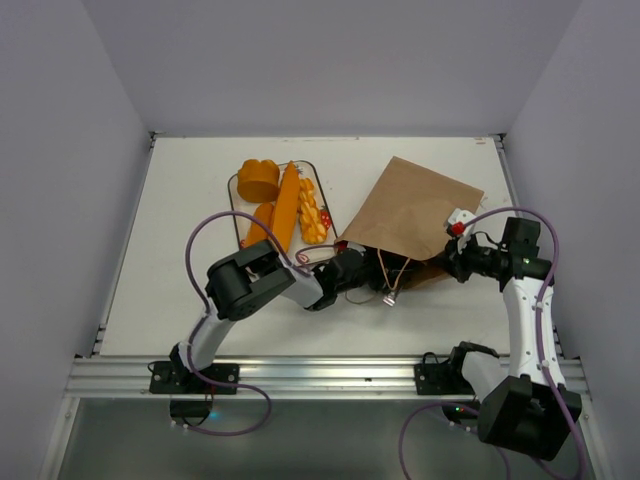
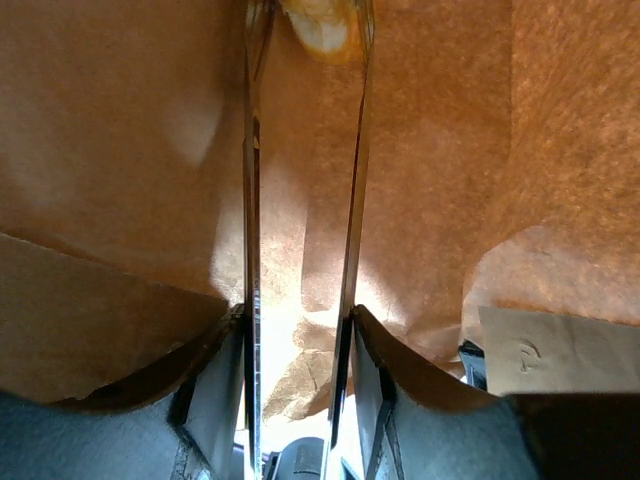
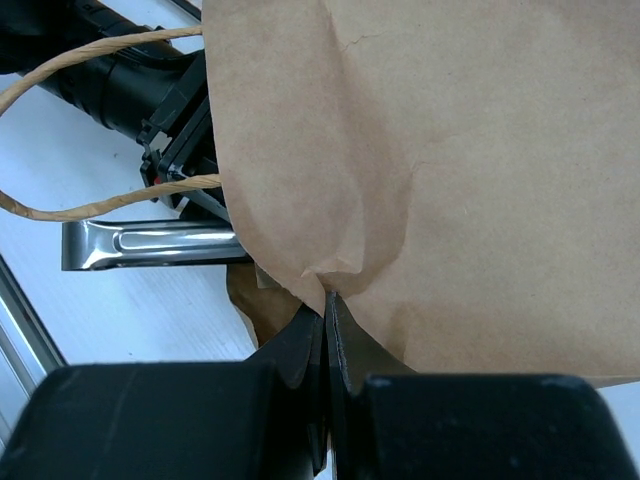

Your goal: Take the fake bread out of the paper bag

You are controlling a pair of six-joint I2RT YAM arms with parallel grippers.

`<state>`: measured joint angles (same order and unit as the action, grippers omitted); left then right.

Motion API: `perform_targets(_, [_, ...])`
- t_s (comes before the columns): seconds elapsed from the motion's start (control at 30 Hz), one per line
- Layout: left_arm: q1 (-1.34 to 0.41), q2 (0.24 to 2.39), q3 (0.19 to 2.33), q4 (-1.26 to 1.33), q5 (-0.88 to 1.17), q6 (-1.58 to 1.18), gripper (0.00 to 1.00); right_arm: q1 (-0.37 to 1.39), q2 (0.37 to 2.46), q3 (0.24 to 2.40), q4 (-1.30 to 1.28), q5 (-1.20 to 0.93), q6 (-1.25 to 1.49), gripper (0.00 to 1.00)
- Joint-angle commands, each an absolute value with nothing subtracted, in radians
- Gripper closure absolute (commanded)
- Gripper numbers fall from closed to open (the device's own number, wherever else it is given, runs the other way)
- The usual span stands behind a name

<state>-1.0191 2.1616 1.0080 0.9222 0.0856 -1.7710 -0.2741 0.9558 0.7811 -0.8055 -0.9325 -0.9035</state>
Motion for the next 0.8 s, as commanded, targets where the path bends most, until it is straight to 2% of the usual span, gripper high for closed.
perform_targets(0.0, [-0.996, 2.181, 1.063, 0.939, 0.092, -1.772, 0.54, -0.271, 0.960, 0.785, -0.881, -1.015, -0.922, 1.00])
perform_targets(0.13, [-0.991, 2.186, 1.063, 0.942, 0.089, -1.769, 0.64, -0.272, 0.956, 0.785, -0.884, -1.012, -0.922, 1.00])
perform_targets(0.17, [-0.989, 2.186, 1.063, 0.945, 0.090, -1.767, 0.70, -0.270, 0.954, 0.785, -0.882, -1.012, -0.922, 1.00])
perform_targets(0.27, [-0.986, 2.183, 1.054, 0.951, 0.089, -1.760, 0.82, -0.271, 0.953, 0.782, -0.879, -1.005, -0.920, 1.00])
perform_targets(0.47, [-0.980, 2.152, 1.025, 0.968, 0.089, -1.732, 1.00, -0.271, 0.946, 0.770, -0.844, -0.973, -0.893, 1.00])
perform_targets(0.77, [-0.982, 2.068, 0.970, 0.954, 0.101, -1.672, 1.00, -0.271, 0.925, 0.746, -0.727, -0.896, -0.782, 1.00])
